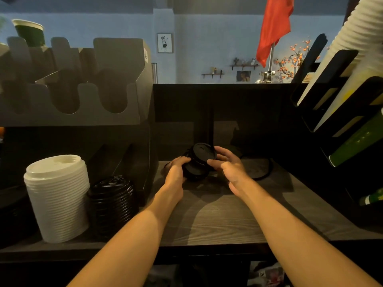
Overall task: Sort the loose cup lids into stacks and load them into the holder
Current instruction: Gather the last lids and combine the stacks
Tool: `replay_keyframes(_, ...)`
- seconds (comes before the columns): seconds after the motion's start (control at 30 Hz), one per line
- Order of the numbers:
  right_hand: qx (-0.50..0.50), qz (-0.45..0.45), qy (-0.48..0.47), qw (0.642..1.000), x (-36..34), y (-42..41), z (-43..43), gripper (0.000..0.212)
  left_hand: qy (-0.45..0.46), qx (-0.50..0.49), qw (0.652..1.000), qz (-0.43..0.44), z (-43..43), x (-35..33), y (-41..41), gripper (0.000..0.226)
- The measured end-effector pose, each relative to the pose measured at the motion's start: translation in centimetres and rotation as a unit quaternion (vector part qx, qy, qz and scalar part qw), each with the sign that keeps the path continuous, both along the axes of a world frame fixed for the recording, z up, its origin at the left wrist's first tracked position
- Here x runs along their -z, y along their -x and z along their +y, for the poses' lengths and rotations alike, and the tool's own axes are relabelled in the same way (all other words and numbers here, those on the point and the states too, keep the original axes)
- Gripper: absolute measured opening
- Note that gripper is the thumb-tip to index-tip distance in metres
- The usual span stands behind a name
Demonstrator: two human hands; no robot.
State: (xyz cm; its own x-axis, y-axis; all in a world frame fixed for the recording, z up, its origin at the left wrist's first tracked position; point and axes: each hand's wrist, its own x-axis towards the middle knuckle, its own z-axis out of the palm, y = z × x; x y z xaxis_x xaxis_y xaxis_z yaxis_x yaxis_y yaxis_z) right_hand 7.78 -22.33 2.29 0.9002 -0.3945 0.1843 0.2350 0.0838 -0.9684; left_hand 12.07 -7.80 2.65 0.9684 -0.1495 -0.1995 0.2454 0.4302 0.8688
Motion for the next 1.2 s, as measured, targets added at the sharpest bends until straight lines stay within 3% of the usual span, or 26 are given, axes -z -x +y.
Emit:
replay_keyframes(0.27,0.011,-0.019,0.059,0.998,-0.1,0.2,0.2,0.045,0.032,0.011,0.999,-0.020,0.2,0.9,0.1,0.034)
replay_keyframes(0.43,0.043,-0.046,0.123,0.990,0.0,0.3,0.5,0.039,0.028,0.020,0.999,-0.041,0.1,1.1,-0.1,0.017)
replay_keyframes(0.73,0.024,-0.047,0.263,0.963,0.5,0.3,0.6,0.036,-0.028,0.067,0.993,-0.097,-0.2,1.1,-0.1,0.024)
replay_keyframes(0.8,0.031,-0.040,0.262,0.964,0.6,0.1,0.5,0.036,-0.062,0.068,0.988,-0.121,-0.3,1.1,-0.1,0.025)
replay_keyframes(0.87,0.050,-0.025,0.248,0.967,0.6,-0.1,0.5,0.036,-0.073,0.057,0.988,-0.120,-0.3,1.1,-0.2,0.041)
replay_keyframes(0.93,0.036,0.002,0.182,0.983,0.4,0.1,0.4,0.038,-0.057,0.062,0.990,-0.113,-0.3,1.1,-0.3,0.048)
replay_keyframes(1.0,0.005,0.023,0.129,0.991,0.3,0.3,0.4,0.037,-0.045,0.069,0.991,-0.107,-0.1,1.0,-0.3,0.049)
replay_keyframes(1.2,0.021,0.000,0.087,0.996,0.4,0.1,0.0,0.035,-0.041,0.029,0.994,-0.102,-0.5,1.4,-0.7,0.048)
